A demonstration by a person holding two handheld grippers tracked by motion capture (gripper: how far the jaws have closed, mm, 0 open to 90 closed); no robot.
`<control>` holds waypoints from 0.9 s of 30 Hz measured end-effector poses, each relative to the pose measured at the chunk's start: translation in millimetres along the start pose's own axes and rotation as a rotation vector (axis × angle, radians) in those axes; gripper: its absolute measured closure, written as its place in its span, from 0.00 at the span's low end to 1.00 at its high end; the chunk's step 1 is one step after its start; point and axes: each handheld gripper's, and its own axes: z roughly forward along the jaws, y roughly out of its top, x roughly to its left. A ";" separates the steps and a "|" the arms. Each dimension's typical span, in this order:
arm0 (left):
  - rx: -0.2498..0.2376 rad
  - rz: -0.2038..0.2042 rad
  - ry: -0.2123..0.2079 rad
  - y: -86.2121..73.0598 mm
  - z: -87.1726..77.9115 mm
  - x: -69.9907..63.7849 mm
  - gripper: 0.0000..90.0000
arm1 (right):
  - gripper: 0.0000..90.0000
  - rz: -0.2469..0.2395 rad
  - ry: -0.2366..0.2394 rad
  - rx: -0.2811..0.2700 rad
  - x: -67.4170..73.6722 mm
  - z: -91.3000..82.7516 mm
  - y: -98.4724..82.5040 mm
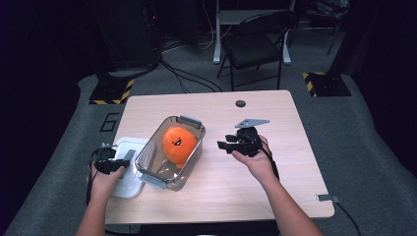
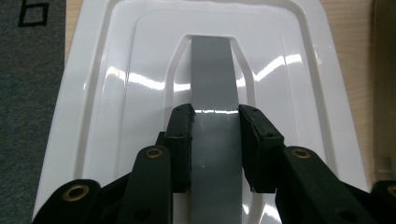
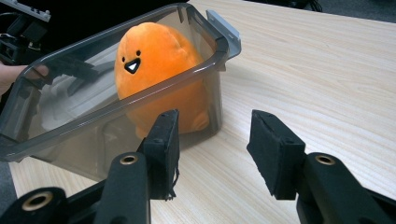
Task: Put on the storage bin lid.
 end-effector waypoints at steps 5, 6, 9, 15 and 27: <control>-0.003 0.009 0.006 4.1 -5.8 -1.1 0.74 | 0.58 0.002 0.002 0.000 -0.3 -0.3 -0.3; -0.005 0.007 0.004 4.7 -6.6 -1.0 0.74 | 0.58 0.002 0.002 0.000 -0.3 -0.3 -0.3; 0.003 0.001 -0.005 6.8 -11.5 0.6 0.74 | 0.58 0.001 -0.001 0.002 1.0 -0.4 -0.3; -0.003 -0.013 -0.014 12.0 -20.4 1.3 0.74 | 0.58 0.005 0.001 0.000 -0.1 -0.7 0.0; -0.023 -0.010 -0.032 36.2 -56.2 2.7 0.74 | 0.58 0.014 0.004 -0.010 -2.2 -2.5 0.0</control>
